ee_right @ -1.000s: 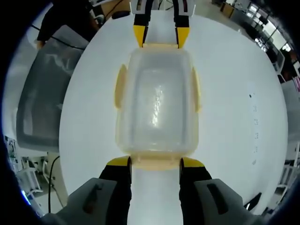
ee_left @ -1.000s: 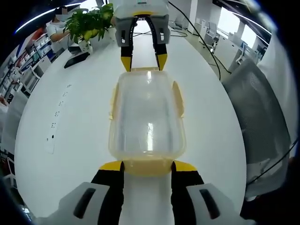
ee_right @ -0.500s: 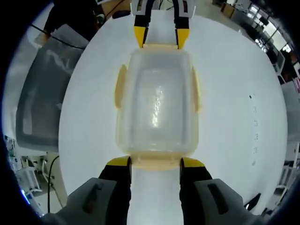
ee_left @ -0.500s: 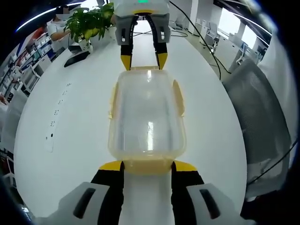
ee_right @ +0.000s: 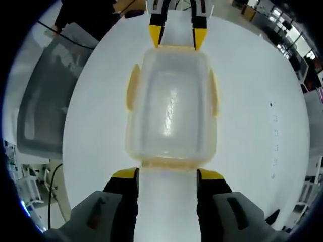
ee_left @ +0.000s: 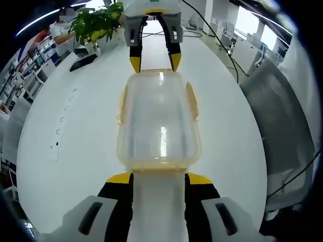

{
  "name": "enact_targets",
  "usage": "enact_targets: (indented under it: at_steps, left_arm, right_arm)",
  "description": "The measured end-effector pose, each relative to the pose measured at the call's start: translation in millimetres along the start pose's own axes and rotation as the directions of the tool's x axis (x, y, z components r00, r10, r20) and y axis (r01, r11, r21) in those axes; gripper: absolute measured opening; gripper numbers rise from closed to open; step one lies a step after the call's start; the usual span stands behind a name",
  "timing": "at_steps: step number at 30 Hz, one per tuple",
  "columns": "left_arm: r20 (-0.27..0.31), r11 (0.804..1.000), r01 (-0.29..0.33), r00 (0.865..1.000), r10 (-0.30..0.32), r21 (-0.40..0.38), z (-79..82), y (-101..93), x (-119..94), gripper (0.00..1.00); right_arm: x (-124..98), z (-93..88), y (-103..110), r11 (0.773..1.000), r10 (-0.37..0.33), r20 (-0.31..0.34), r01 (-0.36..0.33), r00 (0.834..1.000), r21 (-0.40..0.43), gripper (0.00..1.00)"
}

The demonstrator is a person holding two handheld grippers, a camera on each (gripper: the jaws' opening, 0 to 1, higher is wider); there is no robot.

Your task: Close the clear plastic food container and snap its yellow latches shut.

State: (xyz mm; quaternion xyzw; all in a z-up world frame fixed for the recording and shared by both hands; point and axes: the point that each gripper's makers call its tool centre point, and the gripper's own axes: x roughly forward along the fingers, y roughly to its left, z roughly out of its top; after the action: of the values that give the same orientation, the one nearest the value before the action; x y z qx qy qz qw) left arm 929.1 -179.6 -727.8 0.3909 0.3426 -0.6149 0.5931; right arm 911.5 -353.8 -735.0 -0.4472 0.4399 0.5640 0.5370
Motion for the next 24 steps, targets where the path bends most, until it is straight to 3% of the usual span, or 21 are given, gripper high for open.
enact_targets:
  at_steps: [16, 24]
  left_arm:
    - [-0.009, 1.0, -0.015, 1.0, 0.015, -0.004, 3.1, -5.1, -12, 0.35]
    - [-0.001, 0.998, -0.051, 0.999, 0.051, -0.046, 7.5, -4.8, -23, 0.34]
  right_arm:
    - [-11, 5.0, 1, 0.999, -0.029, 0.006, 0.029, 1.0, 0.014, 0.38]
    - [-23, 12.1, 0, 0.994, -0.075, 0.066, 0.07, 0.995, 0.085, 0.37]
